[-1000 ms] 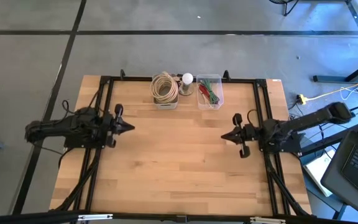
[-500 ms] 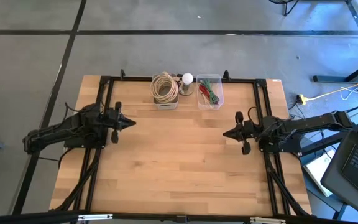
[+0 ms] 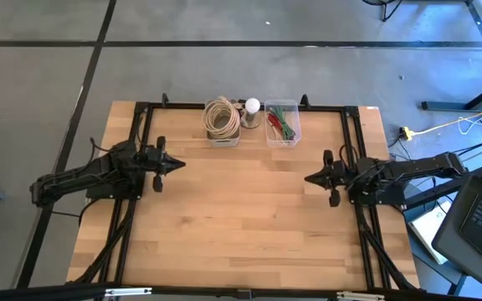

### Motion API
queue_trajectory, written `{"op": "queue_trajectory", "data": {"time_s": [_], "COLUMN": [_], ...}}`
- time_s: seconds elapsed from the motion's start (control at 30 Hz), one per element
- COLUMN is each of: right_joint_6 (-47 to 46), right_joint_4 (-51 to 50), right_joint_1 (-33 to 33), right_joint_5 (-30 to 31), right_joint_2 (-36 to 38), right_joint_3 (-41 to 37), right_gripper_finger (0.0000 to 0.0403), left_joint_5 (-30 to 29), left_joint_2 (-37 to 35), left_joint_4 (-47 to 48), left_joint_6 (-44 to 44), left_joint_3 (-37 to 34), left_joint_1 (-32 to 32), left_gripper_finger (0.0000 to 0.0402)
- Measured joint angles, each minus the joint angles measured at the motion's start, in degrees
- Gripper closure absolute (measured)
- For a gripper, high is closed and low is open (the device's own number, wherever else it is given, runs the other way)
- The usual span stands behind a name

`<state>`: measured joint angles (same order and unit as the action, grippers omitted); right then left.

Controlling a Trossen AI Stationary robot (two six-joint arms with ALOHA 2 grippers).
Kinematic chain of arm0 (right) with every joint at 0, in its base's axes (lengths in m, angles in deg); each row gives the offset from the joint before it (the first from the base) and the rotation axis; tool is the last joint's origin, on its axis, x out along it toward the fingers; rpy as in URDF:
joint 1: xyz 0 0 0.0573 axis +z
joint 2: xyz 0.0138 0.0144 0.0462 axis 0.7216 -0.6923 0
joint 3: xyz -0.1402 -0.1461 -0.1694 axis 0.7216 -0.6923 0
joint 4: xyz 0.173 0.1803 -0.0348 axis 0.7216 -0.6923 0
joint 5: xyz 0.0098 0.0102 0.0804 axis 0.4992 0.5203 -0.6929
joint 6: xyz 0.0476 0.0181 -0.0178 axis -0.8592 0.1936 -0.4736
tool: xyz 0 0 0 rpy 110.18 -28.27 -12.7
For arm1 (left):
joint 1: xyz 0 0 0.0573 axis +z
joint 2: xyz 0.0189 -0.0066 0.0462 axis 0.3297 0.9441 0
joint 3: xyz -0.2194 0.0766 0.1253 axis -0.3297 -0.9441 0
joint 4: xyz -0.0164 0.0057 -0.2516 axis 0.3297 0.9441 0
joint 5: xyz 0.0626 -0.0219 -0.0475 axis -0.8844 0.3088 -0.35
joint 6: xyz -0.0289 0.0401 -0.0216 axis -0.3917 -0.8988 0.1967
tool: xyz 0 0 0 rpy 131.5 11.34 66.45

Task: Pick & Place USB Port
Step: Return to Home Position

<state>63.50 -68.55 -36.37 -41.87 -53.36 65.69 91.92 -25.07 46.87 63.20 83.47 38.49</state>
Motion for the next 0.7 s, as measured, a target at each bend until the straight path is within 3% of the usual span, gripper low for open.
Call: {"op": "queue_trajectory", "data": {"time_s": [0.27,0.43,0.7], "right_joint_6": [2.99,4.56,9.05], "right_joint_4": [3.63,3.94,4.31], "right_joint_1": [0.26,0.28,0.28], "right_joint_5": [0.77,0.85,-0.35], "right_joint_2": [2.76,3.55,3.9], "right_joint_3": [-3.7,-3.67,-3.69], "right_gripper_finger": [0.0403,0.0403,0.0403], "left_joint_5": [0.32,3.34,1.38], "left_joint_2": [0.12,1.02,5.02], "left_joint_4": [-1.58,-11.73,-11.65], "left_joint_6": [2.0,2.45,2.75], "left_joint_3": [-0.41,-3.57,-3.63], "left_joint_1": [0.0,-0.02,-0.02], "left_gripper_finger": [0.04,0.04,0.0399]}}
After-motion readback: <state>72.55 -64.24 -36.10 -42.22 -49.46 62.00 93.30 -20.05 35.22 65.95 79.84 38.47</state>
